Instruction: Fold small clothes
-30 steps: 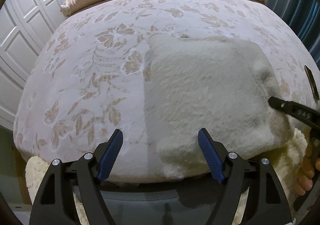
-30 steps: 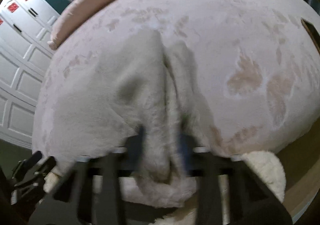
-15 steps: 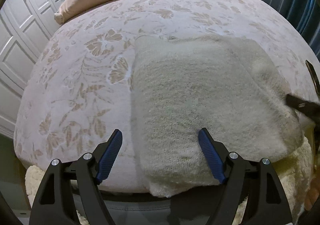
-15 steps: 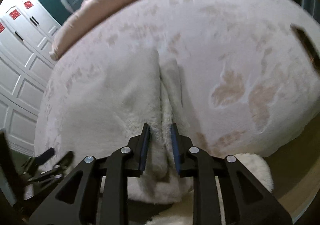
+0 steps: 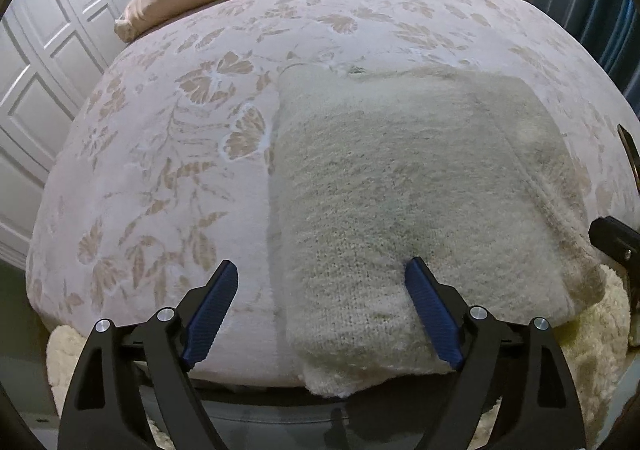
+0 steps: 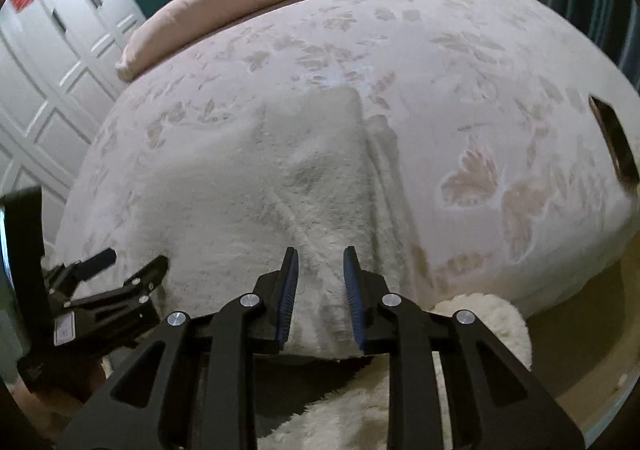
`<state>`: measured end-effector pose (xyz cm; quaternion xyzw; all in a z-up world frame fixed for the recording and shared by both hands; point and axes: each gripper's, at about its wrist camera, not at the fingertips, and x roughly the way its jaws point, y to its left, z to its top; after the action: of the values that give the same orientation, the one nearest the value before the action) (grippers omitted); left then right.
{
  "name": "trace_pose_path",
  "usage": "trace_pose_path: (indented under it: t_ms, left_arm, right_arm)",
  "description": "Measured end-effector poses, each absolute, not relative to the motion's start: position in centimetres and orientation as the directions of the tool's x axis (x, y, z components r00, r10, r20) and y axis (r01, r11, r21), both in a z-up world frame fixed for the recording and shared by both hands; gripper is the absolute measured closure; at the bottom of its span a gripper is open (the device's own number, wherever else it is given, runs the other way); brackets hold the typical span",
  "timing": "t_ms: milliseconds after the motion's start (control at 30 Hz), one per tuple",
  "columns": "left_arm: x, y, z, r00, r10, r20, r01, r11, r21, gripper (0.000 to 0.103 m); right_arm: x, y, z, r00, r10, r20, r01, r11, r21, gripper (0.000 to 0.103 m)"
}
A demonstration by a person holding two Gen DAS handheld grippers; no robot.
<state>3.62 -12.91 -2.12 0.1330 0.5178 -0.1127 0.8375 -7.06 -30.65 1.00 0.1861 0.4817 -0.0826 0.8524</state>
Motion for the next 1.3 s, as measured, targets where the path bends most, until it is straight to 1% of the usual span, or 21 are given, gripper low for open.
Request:
trace_pose_path:
  t_ms: [100, 167, 233, 300, 333, 400, 500, 600, 700, 767, 833, 1033, 1133, 1200, 1300]
  left_arm:
    - [3.5, -13.0, -2.3, 0.437, -0.052, -0.898, 0.329, 0.939, 0.106, 0.018]
    - [3.4, -13.0, -2.0, 0.438, -0.051, -0.897, 0.327, 0.939, 0.107, 0.019]
    - [3.3, -12.7, -1.3, 0.442, -0.071, -0.894, 0.321, 0.943, 0.084, 0.019]
    - [3.7, -12.2, -0.5, 0.429, -0.107, -0.897, 0.297, 0.954, 0.028, 0.019]
    - [3.8, -12.1, -0.2, 0.424, -0.129, -0.897, 0.285, 0.958, -0.002, 0.017]
    - [4.5, -11.8, 0.1, 0.408, -0.185, -0.894, 0.259, 0.963, -0.081, 0.017]
    - [6.1, -11.1, -0.5, 0.377, -0.208, -0.903, 0.201, 0.970, -0.139, 0.016]
    - [7.7, -10.4, -2.2, 0.350, -0.175, -0.920, 0.138, 0.981, -0.134, 0.016]
    - [8.7, -10.4, -3.6, 0.311, -0.216, -0.926, 0.127, 0.975, -0.184, 0.015]
    - [8.9, -10.8, -4.0, 0.314, -0.228, -0.922, 0.136, 0.972, -0.194, 0.014]
    - [9.0, -11.5, -4.2, 0.323, -0.211, -0.922, 0.155, 0.973, -0.169, 0.010]
    - [8.9, -13.4, -4.8, 0.362, -0.163, -0.918, 0.199, 0.975, -0.094, 0.010]
    - [8.9, -14.0, -5.0, 0.381, -0.143, -0.913, 0.208, 0.976, -0.066, 0.009]
    - [8.9, -14.2, -5.2, 0.393, -0.126, -0.911, 0.207, 0.977, -0.046, 0.005]
    - [9.3, -14.3, -5.6, 0.395, -0.129, -0.909, 0.202, 0.978, -0.051, 0.005]
  right_arm:
    - [-5.9, -29.5, -3.4, 0.410, 0.015, -0.912, 0.300, 0.942, 0.150, 0.079]
    - [-5.9, -28.8, -3.0, 0.430, -0.024, -0.902, 0.287, 0.951, 0.112, 0.077]
    - [-6.1, -28.9, -1.2, 0.471, -0.014, -0.882, 0.292, 0.946, 0.141, 0.066]
    - [-6.7, -29.8, 0.4, 0.532, -0.005, -0.847, 0.312, 0.931, 0.190, 0.043]
    - [-7.0, -30.7, 1.1, 0.564, -0.004, -0.826, 0.333, 0.916, 0.224, 0.034]
    - [-6.9, -31.9, 1.1, 0.575, -0.002, -0.818, 0.362, 0.898, 0.252, 0.028]
    - [-5.8, -33.9, -0.8, 0.529, 0.016, -0.849, 0.412, 0.870, 0.273, 0.026]
    - [-4.7, -35.6, -3.7, 0.481, 0.103, -0.871, 0.438, 0.832, 0.340, 0.026]
    - [-4.0, -36.4, -5.9, 0.470, 0.172, -0.866, 0.441, 0.804, 0.399, 0.018]
    - [-4.1, -36.4, -6.5, 0.480, 0.205, -0.853, 0.433, 0.790, 0.434, 0.017]
    - [-4.1, -36.8, -7.1, 0.493, 0.232, -0.838, 0.428, 0.774, 0.467, 0.014]
    - [-4.0, -36.5, -7.3, 0.525, 0.266, -0.808, 0.371, 0.783, 0.499, 0.014]
    - [-3.7, -36.0, -7.4, 0.525, 0.269, -0.808, 0.353, 0.795, 0.493, 0.014]
    - [-3.4, -35.9, -7.5, 0.526, 0.272, -0.805, 0.347, 0.796, 0.496, 0.014]
    - [-2.9, -35.9, -7.7, 0.531, 0.278, -0.800, 0.343, 0.793, 0.503, 0.012]
